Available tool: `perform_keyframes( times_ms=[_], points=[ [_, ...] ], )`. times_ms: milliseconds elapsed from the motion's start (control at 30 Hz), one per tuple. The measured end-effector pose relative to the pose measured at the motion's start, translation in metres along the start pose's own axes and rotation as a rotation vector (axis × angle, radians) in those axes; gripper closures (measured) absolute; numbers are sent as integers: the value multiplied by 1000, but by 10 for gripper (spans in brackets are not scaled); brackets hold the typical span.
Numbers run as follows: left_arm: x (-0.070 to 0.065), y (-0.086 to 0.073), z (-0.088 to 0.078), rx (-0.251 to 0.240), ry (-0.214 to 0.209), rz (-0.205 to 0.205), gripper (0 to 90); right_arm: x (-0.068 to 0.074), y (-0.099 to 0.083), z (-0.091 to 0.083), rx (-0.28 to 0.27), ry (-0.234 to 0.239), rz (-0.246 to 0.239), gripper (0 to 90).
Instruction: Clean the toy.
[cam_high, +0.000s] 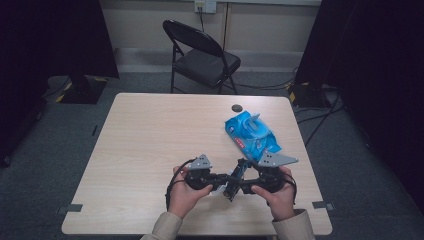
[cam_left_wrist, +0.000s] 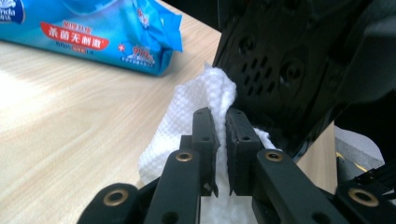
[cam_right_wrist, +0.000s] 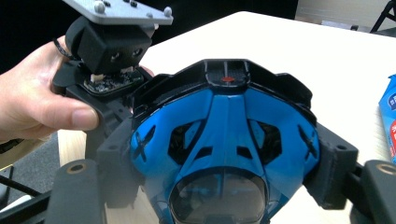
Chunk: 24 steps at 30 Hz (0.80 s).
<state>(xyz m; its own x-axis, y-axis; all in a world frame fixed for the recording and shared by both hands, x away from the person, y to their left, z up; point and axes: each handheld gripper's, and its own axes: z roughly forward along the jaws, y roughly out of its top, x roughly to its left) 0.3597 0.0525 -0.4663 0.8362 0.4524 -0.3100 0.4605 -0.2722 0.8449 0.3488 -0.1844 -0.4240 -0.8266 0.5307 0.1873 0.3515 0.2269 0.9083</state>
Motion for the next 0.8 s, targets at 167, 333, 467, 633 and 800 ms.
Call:
perform_keyframes(
  times_ms=[167,333,467,633,800],
  points=[
    [2,-6,0,43,17,5,837,-1,2,-2,-12,-2,1,259],
    [4,3,-11,7,30,5,837,-2,0,-1,-6,-7,1,259],
    [2,24,-27,-34,36,31,837,-4,-3,1,7,-8,10,259],
    [-2,51,-43,-66,48,59,837,-4,-5,3,14,-7,13,259],
    [-10,73,-50,-101,42,85,837,-4,-7,4,22,-9,18,259]
  ],
)
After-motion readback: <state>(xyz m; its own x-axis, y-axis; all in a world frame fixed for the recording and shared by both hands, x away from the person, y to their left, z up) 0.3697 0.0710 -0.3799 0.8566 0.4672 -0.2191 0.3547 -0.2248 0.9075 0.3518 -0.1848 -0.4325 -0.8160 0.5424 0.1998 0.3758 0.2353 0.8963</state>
